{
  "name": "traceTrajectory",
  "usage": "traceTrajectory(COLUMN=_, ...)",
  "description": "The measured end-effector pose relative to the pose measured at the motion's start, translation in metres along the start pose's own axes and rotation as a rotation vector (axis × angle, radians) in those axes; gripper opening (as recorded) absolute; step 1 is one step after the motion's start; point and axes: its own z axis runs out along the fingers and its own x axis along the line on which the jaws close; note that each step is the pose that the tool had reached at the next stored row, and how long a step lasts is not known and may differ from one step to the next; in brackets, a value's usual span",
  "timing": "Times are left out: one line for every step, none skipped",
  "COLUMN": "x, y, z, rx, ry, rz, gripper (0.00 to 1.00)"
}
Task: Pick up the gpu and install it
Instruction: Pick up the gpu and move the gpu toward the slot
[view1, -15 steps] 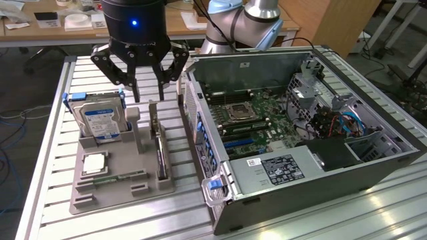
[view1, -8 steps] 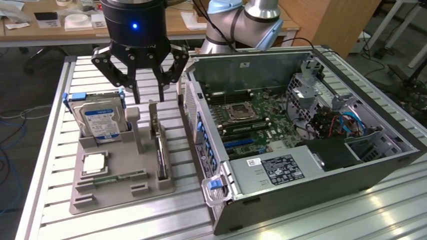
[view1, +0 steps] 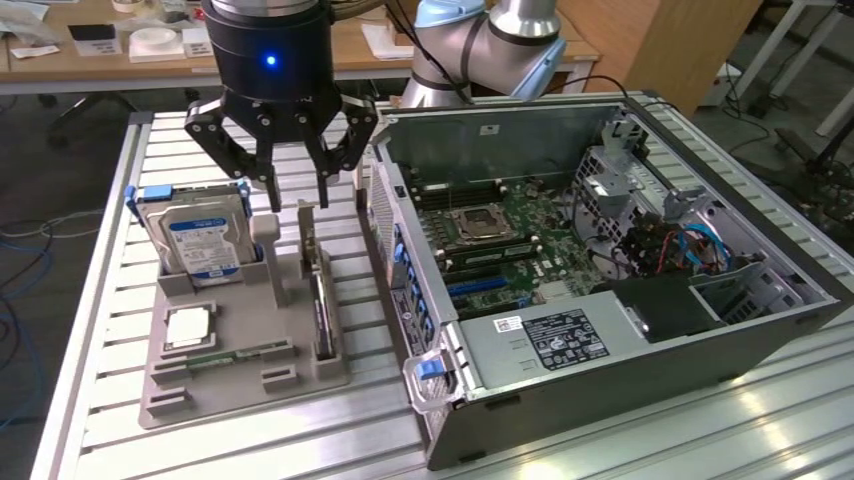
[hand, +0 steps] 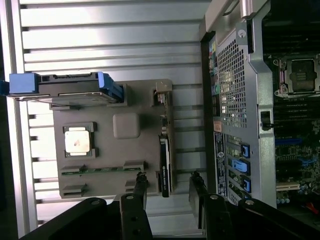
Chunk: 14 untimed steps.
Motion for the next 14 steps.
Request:
traceTrajectory(x=0.0, y=0.0, z=0.0, rx=0.0, ry=0.0, rz=0.0, gripper=0.47)
traceTrajectory(x=0.0, y=0.0, z=0.0, rx=0.0, ry=0.0, rz=0.0, gripper=0.47)
traceTrajectory(x=0.0, y=0.0, z=0.0, rx=0.0, ry=0.0, rz=0.0, gripper=0.47)
traceTrajectory(x=0.0, y=0.0, z=0.0, rx=0.0, ry=-0.0001, rz=0.0, gripper=0.47)
traceTrajectory(x=0.0, y=0.0, z=0.0, rx=0.0, ry=0.0, rz=0.0, gripper=0.47)
traceTrajectory(x=0.0, y=0.0, z=0.0, rx=-0.0001, ry=0.0, rz=0.0, gripper=0.47)
traceTrajectory(x=0.0, y=0.0, z=0.0, rx=0.0, ry=0.0, rz=0.0, gripper=0.47)
traceTrajectory(x=0.0, y=0.0, z=0.0001, rx=0.0, ry=0.0, rz=0.0, gripper=0.47)
traceTrajectory(x=0.0, y=0.0, z=0.0004, rx=-0.0001, ry=-0.0001, rz=0.0, gripper=0.47)
traceTrajectory(x=0.0, y=0.0, z=0.0008, rx=-0.0002, ry=-0.0001, rz=0.0, gripper=0.47)
traceTrajectory(x=0.0, y=-0.0001, z=0.0013, rx=-0.0001, ry=-0.0001, rz=0.0, gripper=0.47)
traceTrajectory(x=0.0001, y=-0.0001, z=0.0022, rx=-0.0001, ry=-0.0001, rz=0.0, gripper=0.47)
traceTrajectory(x=0.0001, y=-0.0002, z=0.0034, rx=-0.0001, ry=-0.0001, rz=0.0, gripper=0.47)
traceTrajectory(x=0.0001, y=-0.0002, z=0.0045, rx=0.0, ry=0.0, rz=0.0, gripper=0.47)
